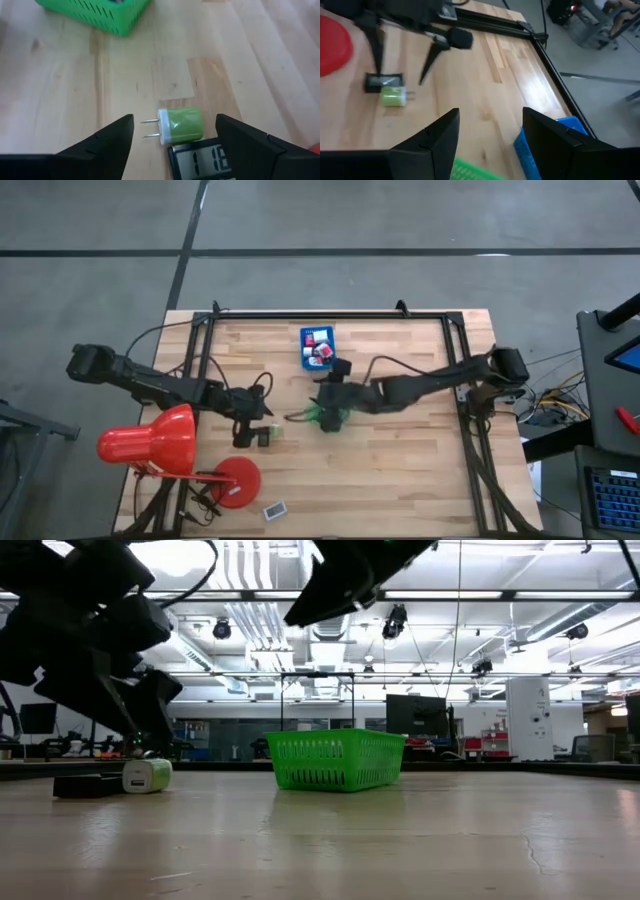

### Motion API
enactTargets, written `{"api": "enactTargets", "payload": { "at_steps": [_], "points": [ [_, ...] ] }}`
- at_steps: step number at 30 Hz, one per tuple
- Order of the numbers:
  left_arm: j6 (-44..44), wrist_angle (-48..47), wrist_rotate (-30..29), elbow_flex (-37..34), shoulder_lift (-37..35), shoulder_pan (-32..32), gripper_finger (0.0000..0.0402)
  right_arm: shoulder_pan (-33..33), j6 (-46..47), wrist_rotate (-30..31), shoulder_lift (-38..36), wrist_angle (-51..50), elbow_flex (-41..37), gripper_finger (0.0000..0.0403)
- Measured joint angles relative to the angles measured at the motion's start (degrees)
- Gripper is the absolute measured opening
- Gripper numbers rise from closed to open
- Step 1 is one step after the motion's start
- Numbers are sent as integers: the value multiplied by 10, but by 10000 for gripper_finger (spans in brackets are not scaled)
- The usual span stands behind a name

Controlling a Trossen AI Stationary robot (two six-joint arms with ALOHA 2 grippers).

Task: Pick & Place Office items
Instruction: Put the small green charger adapter into the blue bin

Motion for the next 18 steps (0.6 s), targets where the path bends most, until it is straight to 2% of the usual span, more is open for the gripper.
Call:
{"api": "enactTargets", "payload": {
  "at_steps": [11,18],
  "points": [
    [0,-11,1,56,119,-5,285,74,52,95,-72,-16,-64,212],
    [3,-47,1,101,176,-13,285,96,78,140,-102,-10,-109,212]
  ]
}}
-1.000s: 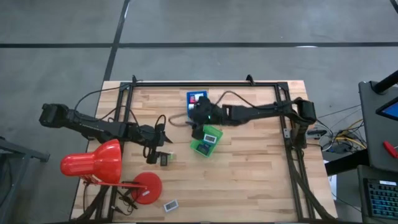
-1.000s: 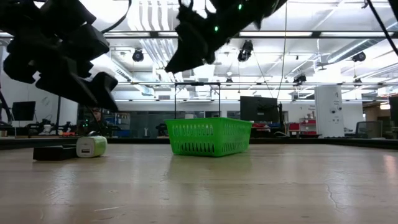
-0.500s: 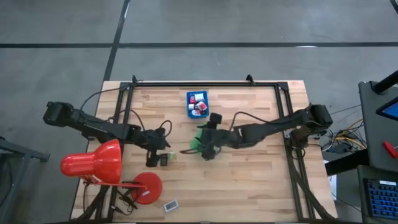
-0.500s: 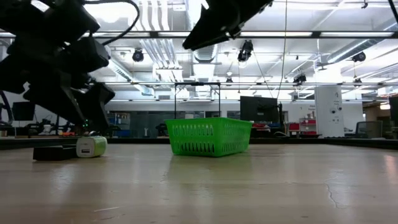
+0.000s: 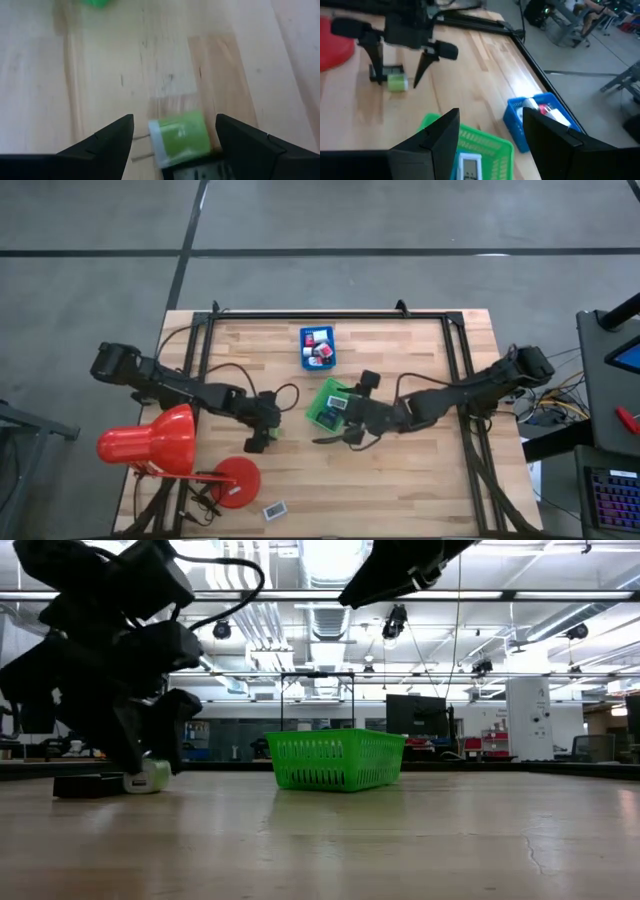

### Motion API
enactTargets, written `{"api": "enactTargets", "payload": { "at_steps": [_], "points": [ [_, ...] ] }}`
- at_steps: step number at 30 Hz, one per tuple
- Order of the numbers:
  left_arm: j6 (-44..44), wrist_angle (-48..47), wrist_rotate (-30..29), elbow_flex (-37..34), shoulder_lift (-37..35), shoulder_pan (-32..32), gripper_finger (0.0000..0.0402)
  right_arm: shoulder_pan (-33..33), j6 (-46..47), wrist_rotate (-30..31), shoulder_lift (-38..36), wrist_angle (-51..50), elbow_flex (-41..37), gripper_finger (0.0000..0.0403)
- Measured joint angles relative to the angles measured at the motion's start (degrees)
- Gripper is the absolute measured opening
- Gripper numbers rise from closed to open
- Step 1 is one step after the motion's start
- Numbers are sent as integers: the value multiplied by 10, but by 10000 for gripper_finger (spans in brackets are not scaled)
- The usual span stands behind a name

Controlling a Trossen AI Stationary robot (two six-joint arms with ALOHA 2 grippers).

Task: Pick & Place Office items
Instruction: Put the small green charger adapter into the blue bin

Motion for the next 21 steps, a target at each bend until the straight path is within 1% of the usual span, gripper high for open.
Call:
{"api": "enactTargets", "payload": {
  "at_steps": [10,12,21],
  "points": [
    [-9,-36,1,31,45,-6,285,8,17,4,-21,24,-48,212],
    [-17,-42,1,30,44,-6,285,8,20,4,-20,31,-49,212],
    [-14,-37,-33,28,43,-7,285,10,21,4,-18,30,-52,212]
  ]
}}
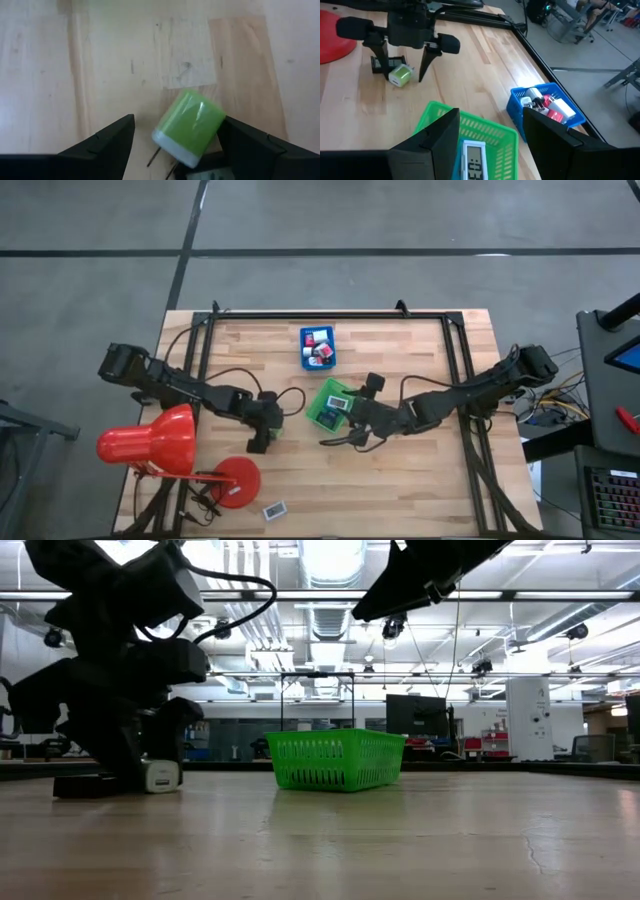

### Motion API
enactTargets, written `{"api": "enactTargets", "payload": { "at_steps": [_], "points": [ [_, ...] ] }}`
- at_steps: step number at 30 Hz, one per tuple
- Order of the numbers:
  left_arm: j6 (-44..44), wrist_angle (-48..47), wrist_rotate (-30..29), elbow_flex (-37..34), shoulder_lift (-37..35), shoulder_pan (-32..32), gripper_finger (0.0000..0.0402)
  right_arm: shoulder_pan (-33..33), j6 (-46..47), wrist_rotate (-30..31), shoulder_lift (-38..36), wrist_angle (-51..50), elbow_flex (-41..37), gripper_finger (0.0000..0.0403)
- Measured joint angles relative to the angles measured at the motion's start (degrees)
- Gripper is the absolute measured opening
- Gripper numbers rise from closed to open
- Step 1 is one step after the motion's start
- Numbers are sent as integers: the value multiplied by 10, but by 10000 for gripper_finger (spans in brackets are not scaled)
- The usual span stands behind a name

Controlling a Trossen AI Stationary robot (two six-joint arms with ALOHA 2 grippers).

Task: Pick & Place Office items
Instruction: Put the small green charger adapter into the blue bin

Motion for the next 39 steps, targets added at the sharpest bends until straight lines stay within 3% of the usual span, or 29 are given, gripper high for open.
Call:
{"api": "enactTargets", "payload": {
  "at_steps": [13,23,39],
  "points": [
    [29,4,-6,-1,-3,-2,272,1,2,0,0,1,0,212],
    [36,5,-6,-3,-3,-2,131,1,3,-1,1,1,0,212],
    [52,8,-36,-3,-3,-2,131,1,34,-1,1,3,-19,212]
  ]
}}
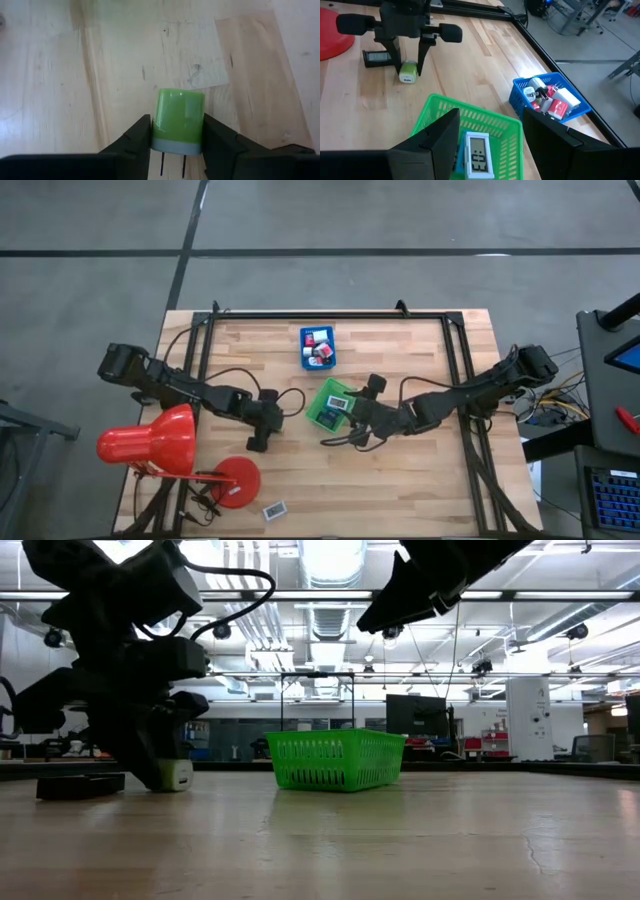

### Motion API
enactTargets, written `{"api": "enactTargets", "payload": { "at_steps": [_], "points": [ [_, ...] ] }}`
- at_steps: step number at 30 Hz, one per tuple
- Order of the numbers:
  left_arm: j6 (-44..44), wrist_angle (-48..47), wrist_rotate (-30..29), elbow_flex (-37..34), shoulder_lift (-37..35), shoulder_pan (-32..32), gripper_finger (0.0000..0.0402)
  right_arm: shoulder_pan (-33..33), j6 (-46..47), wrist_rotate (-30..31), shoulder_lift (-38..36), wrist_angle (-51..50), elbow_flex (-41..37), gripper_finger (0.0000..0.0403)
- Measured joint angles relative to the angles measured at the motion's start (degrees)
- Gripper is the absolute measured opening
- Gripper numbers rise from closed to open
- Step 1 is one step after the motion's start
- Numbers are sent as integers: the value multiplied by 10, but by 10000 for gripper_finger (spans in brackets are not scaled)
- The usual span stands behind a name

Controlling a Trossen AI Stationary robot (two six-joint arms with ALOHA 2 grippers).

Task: Pick & Place Office items
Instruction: Put the small green charger adapter into the blue bin

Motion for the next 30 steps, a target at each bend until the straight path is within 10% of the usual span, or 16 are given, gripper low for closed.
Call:
{"api": "enactTargets", "payload": {
  "at_steps": [13,30],
  "points": [
    [58,143,-36,-23,-7,7,131,2,-26,2,0,82,-19,212],
    [97,484,63,-95,-30,169,131,9,-179,-108,0,616,-233,212]
  ]
}}
